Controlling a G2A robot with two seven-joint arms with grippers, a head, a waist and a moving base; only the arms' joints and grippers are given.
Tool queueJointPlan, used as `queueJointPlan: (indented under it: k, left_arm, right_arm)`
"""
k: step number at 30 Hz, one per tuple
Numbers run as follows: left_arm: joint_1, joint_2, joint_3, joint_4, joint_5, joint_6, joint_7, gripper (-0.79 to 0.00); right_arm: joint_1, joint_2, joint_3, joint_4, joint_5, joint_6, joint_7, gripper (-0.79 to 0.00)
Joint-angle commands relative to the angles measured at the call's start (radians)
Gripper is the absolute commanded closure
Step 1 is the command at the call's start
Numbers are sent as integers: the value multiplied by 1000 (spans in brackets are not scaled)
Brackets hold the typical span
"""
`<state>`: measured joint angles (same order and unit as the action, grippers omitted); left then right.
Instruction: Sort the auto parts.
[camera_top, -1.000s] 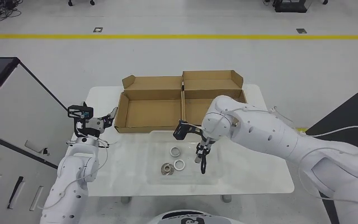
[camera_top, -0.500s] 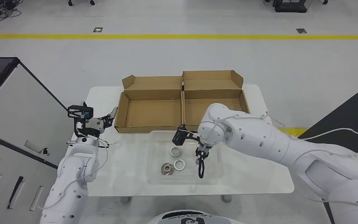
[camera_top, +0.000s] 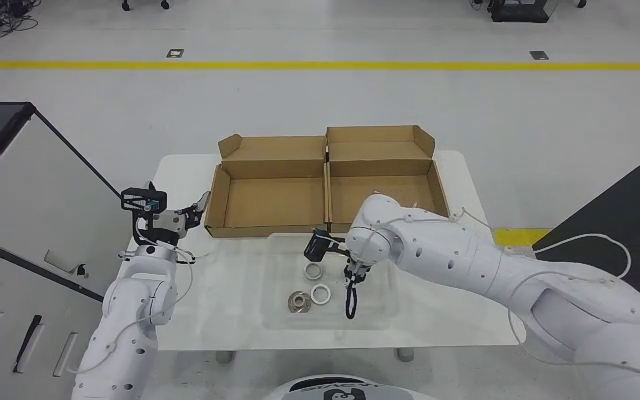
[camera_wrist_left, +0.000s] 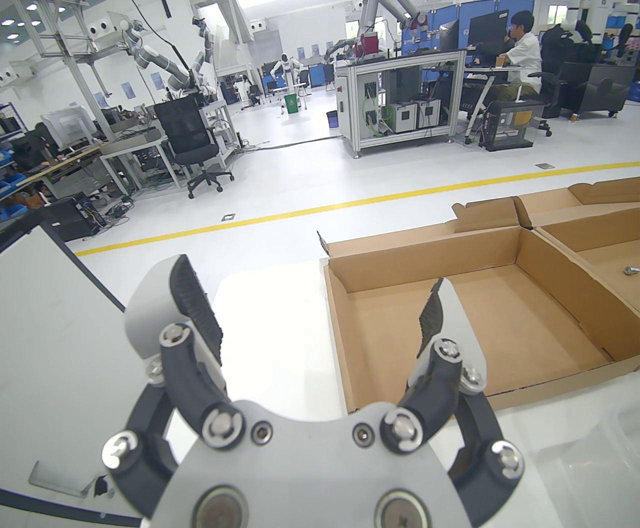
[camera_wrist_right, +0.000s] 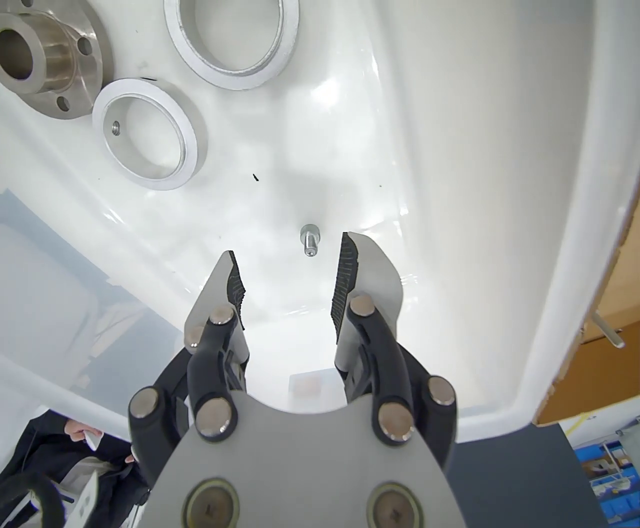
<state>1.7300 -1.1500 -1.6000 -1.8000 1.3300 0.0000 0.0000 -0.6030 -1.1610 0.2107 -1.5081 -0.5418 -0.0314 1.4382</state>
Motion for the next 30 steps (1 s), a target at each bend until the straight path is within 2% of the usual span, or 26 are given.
queueJointPlan:
  k: [1, 4, 9, 30]
  left_arm:
    - [0, 0, 0, 0, 0, 0, 0, -785]
    - [0, 0, 0, 0, 0, 0, 0, -785]
    - [0, 0, 0, 0, 0, 0, 0, -785]
    - [0, 0, 0, 0, 0, 0, 0, -785]
  right_arm:
    - [-3, -5, 2, 12, -5, 3, -1, -428]
    - [-8, -12, 4, 24, -16, 7, -3, -406]
    - [-17, -19, 14, 39, -31, 12, -6, -413]
    - [-60, -24, 62, 53, -57, 1, 22, -265]
